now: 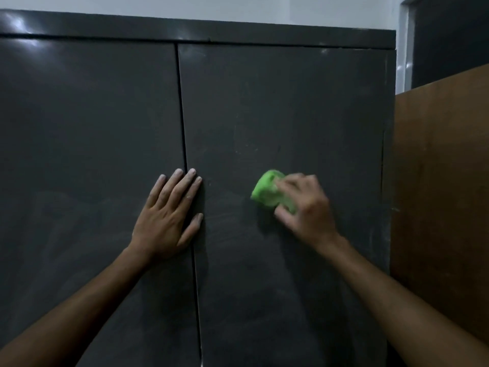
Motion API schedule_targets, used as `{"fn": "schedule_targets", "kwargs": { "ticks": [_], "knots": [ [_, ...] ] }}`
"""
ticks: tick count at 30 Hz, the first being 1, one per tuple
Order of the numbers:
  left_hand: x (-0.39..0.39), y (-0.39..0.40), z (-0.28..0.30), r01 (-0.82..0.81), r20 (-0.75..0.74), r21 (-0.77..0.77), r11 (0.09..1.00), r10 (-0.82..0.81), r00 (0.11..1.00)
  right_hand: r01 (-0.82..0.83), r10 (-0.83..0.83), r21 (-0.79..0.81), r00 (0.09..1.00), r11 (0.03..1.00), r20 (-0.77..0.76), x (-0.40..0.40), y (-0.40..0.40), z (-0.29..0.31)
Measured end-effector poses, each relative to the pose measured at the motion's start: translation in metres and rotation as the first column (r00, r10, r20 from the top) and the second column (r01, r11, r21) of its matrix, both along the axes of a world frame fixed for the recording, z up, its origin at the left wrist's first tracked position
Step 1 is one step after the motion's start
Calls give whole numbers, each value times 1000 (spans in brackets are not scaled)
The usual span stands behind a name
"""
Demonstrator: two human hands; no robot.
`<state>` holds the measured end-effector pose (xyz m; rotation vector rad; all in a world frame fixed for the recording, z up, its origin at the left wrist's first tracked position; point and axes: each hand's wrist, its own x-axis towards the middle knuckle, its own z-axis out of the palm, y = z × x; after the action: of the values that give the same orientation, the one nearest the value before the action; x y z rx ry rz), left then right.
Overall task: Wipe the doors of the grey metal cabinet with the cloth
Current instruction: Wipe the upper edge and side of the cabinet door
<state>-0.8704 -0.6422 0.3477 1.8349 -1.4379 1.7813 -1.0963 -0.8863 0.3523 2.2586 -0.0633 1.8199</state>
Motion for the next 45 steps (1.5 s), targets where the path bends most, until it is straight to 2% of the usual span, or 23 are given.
{"fn": "schedule_targets", "kwargs": {
  "ticks": [2, 4, 6, 8, 10, 12, 16, 19, 21, 23, 26, 29, 31, 33, 34, 36, 38, 39, 41, 43, 45],
  "knots": [
    [0, 0, 0, -8, 6, 0, 1000, 8, 1000, -28, -15, 203, 978, 979, 206, 9, 1, 35],
    [0, 0, 0, -3, 11, -8, 1000, 3, 1000, -65, 6, 250, 973, 966, 232, 26, 21, 44],
    [0, 1, 0, 13, 8, -13, 1000, -13, 1000, -60, 59, 81, 998, 995, 23, 37, 40, 20],
    [0, 2, 1, 28, -5, -14, 999, -28, 1000, -75, 40, -151, 975, 986, -218, 33, 41, -10],
    [0, 2, 1, 25, -17, -18, 1000, -25, 1000, -76, 4, -263, 964, 962, -265, 23, 27, -5],
    [0, 1, 1, 18, -24, -21, 1000, -18, 1000, -25, -6, -213, 990, 977, -144, 22, 15, 31],
    [0, 2, -1, 20, -32, -27, 999, -20, 999, 90, -96, 51, 985, 995, 146, 32, 20, 141],
    [-2, 2, -1, 27, -34, -35, 999, -29, 999, 126, -161, 169, 965, 977, 209, 43, 36, 207],
    [-3, 1, 0, 31, -35, -37, 999, -32, 999, 143, -187, 197, 956, 970, 228, 49, 47, 221],
    [-3, 0, -1, 31, -40, -41, 999, -32, 999, 160, -180, 118, 967, 980, 178, 54, 55, 202],
    [-2, 0, -3, 38, -55, -79, 996, -42, 998, 85, -91, -148, 995, 985, -34, 53, 56, 126],
    [-1, 1, -3, 51, -79, -86, 995, -58, 995, -35, -94, -426, 956, 904, -279, 40, 46, 34],
    [-1, 2, -2, 56, -89, -61, 997, -61, 994, -75, -157, -552, 919, 831, -361, 31, 35, 6],
    [-1, 2, -1, 52, -90, -49, 997, -56, 994, -15, -199, -570, 929, 821, -311, 32, 26, 32],
    [-2, 2, -1, 53, -93, -48, 997, -58, 994, 48, -191, -514, 954, 857, -231, 35, 24, 57],
    [-2, 3, -1, 55, -101, -48, 997, -60, 993, 151, -160, -213, 987, 965, -25, 38, 27, 120],
    [-2, 4, -2, 66, -107, -49, 997, -71, 992, 159, -169, 89, 978, 983, 125, 41, 41, 166],
    [-2, 5, -2, 77, -108, -52, 996, -83, 991, 167, -185, 128, 972, 978, 143, 46, 50, 171],
    [-3, 5, -1, 120, -115, -58, 991, -126, 985, 166, -166, 3, 984, 986, 69, 57, 69, 143],
    [-5, 7, -3, 164, -133, -74, 984, -172, 976, 73, -97, -202, 989, 977, -113, 64, 77, 80],
    [-4, 15, -9, 173, -139, -97, 980, -185, 973, -31, -108, -409, 943, 912, -314, 58, 74, 17]
  ]
}}
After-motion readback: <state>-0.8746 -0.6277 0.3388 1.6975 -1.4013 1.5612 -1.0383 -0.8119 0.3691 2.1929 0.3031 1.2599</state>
